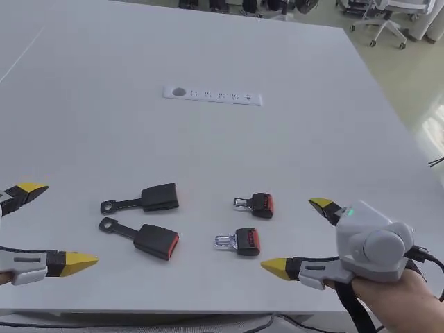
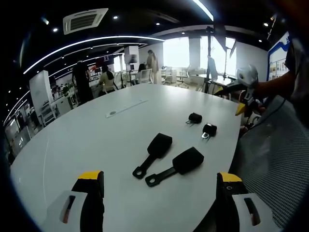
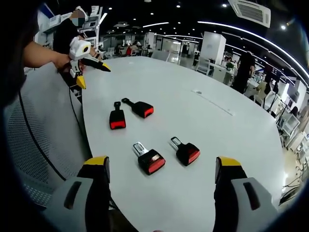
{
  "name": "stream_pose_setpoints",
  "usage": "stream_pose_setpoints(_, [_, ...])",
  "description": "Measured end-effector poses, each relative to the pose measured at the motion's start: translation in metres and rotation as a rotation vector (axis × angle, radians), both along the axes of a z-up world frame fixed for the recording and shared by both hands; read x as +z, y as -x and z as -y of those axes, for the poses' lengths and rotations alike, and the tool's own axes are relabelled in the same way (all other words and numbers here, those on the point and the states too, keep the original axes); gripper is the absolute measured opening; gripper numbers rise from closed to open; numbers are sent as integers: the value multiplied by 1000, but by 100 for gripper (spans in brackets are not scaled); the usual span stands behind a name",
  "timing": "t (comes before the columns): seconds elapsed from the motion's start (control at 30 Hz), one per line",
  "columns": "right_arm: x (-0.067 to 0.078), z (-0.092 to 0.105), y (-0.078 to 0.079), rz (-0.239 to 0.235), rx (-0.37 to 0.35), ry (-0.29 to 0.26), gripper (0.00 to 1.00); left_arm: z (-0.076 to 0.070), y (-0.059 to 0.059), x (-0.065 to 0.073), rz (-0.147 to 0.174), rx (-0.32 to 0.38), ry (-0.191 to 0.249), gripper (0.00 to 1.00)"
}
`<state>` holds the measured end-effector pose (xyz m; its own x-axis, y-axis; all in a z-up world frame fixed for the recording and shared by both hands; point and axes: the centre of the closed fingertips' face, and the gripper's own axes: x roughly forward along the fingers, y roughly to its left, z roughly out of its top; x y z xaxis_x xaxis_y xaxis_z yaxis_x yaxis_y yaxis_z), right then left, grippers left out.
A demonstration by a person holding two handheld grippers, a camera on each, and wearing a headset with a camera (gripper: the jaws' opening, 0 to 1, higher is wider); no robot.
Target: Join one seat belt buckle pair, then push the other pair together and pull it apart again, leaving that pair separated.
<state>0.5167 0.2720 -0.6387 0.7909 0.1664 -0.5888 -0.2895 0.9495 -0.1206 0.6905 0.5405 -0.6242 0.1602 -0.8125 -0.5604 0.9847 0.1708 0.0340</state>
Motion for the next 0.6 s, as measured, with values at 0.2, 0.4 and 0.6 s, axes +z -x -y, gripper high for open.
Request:
stream_pose_setpoints(0.2, [-5, -2, -4, -26, 26, 4, 87, 4, 2, 0, 3, -54, -19, 98])
stream_pose_setpoints(0.4, [-10, -6, -10, -45, 59, 15, 86, 11, 9, -9, -19, -147, -67, 92])
stream_pose_setpoints(0.6, [-16, -10, -16, -76, 104, 25, 81, 21, 15, -18, -22, -247, -121, 87])
